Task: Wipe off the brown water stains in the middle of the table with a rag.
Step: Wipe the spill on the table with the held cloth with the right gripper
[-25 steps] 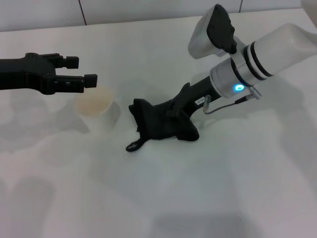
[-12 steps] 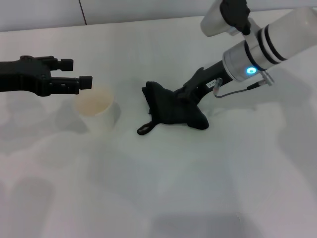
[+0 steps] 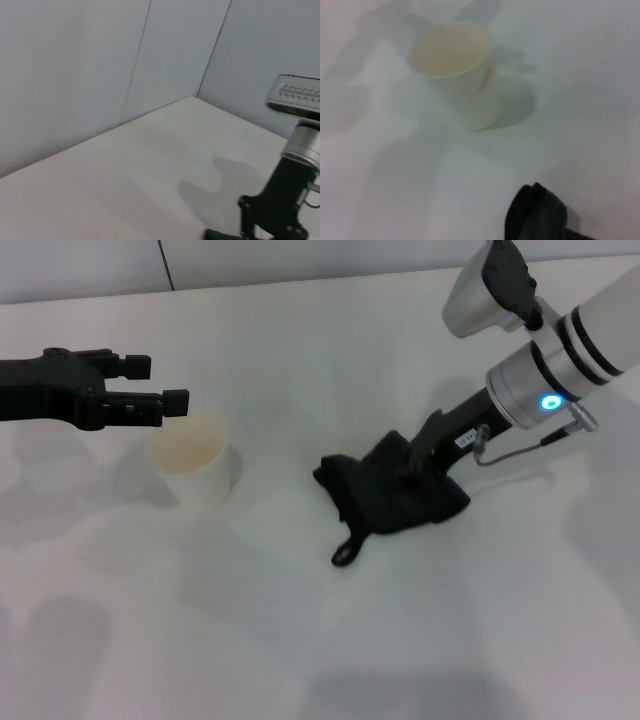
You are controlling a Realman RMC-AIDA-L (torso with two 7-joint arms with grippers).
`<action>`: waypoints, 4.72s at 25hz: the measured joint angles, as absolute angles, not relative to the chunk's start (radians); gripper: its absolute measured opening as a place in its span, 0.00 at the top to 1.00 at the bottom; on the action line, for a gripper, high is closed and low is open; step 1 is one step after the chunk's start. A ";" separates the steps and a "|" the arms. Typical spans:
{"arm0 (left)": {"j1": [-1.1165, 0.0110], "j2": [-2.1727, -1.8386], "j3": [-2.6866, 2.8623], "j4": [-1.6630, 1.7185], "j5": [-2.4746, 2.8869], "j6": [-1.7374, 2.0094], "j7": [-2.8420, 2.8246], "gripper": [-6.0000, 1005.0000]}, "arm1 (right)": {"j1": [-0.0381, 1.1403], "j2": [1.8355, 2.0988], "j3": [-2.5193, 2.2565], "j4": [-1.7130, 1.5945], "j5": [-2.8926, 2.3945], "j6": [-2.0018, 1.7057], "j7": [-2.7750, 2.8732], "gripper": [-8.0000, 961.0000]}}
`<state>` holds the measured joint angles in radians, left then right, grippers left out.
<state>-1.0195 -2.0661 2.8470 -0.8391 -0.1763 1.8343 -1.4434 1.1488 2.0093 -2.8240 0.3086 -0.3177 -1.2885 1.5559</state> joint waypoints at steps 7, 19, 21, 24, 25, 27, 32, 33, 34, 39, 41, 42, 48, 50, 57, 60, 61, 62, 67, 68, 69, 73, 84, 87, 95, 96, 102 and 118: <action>-1.023 -2.064 2.847 -0.839 -0.176 1.833 -1.443 0.13 | 1.147 2.009 -2.824 0.350 -0.365 -1.428 1.547 0.91; -1.034 -2.065 2.847 -0.839 -0.182 1.833 -1.442 0.13 | 1.165 2.014 -2.822 0.283 -0.368 -1.469 1.522 0.90; -1.034 -2.066 2.847 -0.839 -0.183 1.833 -1.442 0.13 | 1.170 2.015 -2.823 0.253 -0.368 -1.452 1.522 0.90; -1.034 -2.067 2.847 -0.839 -0.183 1.833 -1.442 0.13 | 1.177 2.015 -2.823 0.210 -0.372 -1.414 1.525 0.89; -1.034 -2.067 2.847 -0.838 -0.183 1.833 -1.442 0.13 | 1.179 2.015 -2.823 0.200 -0.372 -1.404 1.526 0.89; -1.034 -2.067 2.847 -0.838 -0.183 1.833 -1.442 0.13 | 1.183 2.015 -2.823 0.183 -0.372 -1.391 1.527 0.89; -1.034 -2.069 2.847 -0.837 -0.182 1.833 -1.442 0.13 | 1.192 2.016 -2.821 0.161 -0.365 -1.381 1.523 0.88; -1.034 -2.069 2.847 -0.836 -0.181 1.833 -1.442 0.13 | 1.194 2.017 -2.821 0.158 -0.364 -1.377 1.523 0.88; -1.034 -2.069 2.847 -0.836 -0.181 1.833 -1.442 0.13 | 1.195 2.017 -2.821 0.155 -0.363 -1.374 1.523 0.88; -1.034 -2.071 2.847 -0.837 -0.179 1.834 -1.442 0.13 | 1.205 2.017 -2.821 0.144 -0.354 -1.348 1.528 0.88; -1.034 -2.071 2.847 -0.836 -0.179 1.834 -1.442 0.13 | 1.209 2.018 -2.821 0.143 -0.353 -1.331 1.528 0.87; -1.034 -2.071 2.847 -0.836 -0.179 1.834 -1.442 0.13 | 1.212 2.019 -2.821 0.142 -0.353 -1.321 1.528 0.87; -1.034 -2.072 2.847 -0.835 -0.178 1.836 -1.442 0.13 | 1.216 2.020 -2.820 0.117 -0.353 -1.218 1.544 0.87; -1.034 -2.072 2.847 -0.835 -0.178 1.836 -1.442 0.13 | 1.214 2.020 -2.820 0.107 -0.357 -1.181 1.550 0.87; -1.034 -2.072 2.847 -0.839 -0.178 1.835 -1.442 0.13 | 1.211 2.017 -2.819 0.104 -0.351 -1.136 1.574 0.86; -1.035 -2.072 2.847 -0.839 -0.178 1.834 -1.442 0.13 | 1.216 2.016 -2.820 0.109 -0.350 -1.110 1.593 0.86; -1.035 -2.072 2.847 -0.839 -0.178 1.834 -1.442 0.13 | 1.217 2.015 -2.820 0.111 -0.350 -1.109 1.595 0.85; -1.034 -2.072 2.847 -0.839 -0.178 1.834 -1.442 0.13 | 1.220 2.014 -2.819 0.112 -0.349 -1.109 1.596 0.85; -1.033 -2.072 2.847 -0.839 -0.177 1.833 -1.442 0.13 | 1.229 2.009 -2.819 0.120 -0.348 -1.103 1.610 0.85; -1.033 -2.072 2.847 -0.839 -0.177 1.833 -1.442 0.13 | 1.230 2.009 -2.819 0.125 -0.348 -1.101 1.611 0.85; -1.033 -2.071 2.847 -0.839 -0.177 1.833 -1.442 0.13 | 1.230 2.009 -2.819 0.136 -0.348 -1.099 1.614 0.85; -1.034 -2.071 2.847 -0.839 -0.176 1.833 -1.442 0.13 | 1.234 2.011 -2.820 0.189 -0.335 -1.101 1.636 0.84; -1.030 -2.071 2.847 -0.842 -0.175 1.833 -1.443 0.13 | 1.203 2.008 -2.822 0.328 -0.324 -1.225 1.635 0.83; -1.033 -2.071 2.847 -0.842 -0.175 1.833 -1.443 0.13 | 1.181 2.009 -2.823 0.368 -0.324 -1.272 1.617 0.83; -1.035 -2.071 2.847 -0.842 -0.175 1.833 -1.442 0.13 | 1.115 2.008 -2.824 0.497 -0.227 -1.385 1.541 0.82; -1.035 -2.071 2.847 -0.842 -0.175 1.833 -1.442 0.13 | 1.106 2.007 -2.824 0.517 -0.200 -1.408 1.526 0.82; -1.035 -2.071 2.847 -0.842 -0.175 1.833 -1.443 0.13 | 1.057 2.005 -2.824 0.626 -0.057 -1.522 1.452 0.81; -1.035 -2.072 2.847 -0.832 -0.175 1.834 -1.437 0.13 | 0.920 2.000 -2.824 0.671 0.033 -1.499 1.405 0.80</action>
<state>-1.0354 -2.0724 2.8470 -0.8317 -0.1749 1.8339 -1.4371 0.9197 2.0003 -2.8242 0.6707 0.0335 -1.4989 1.4046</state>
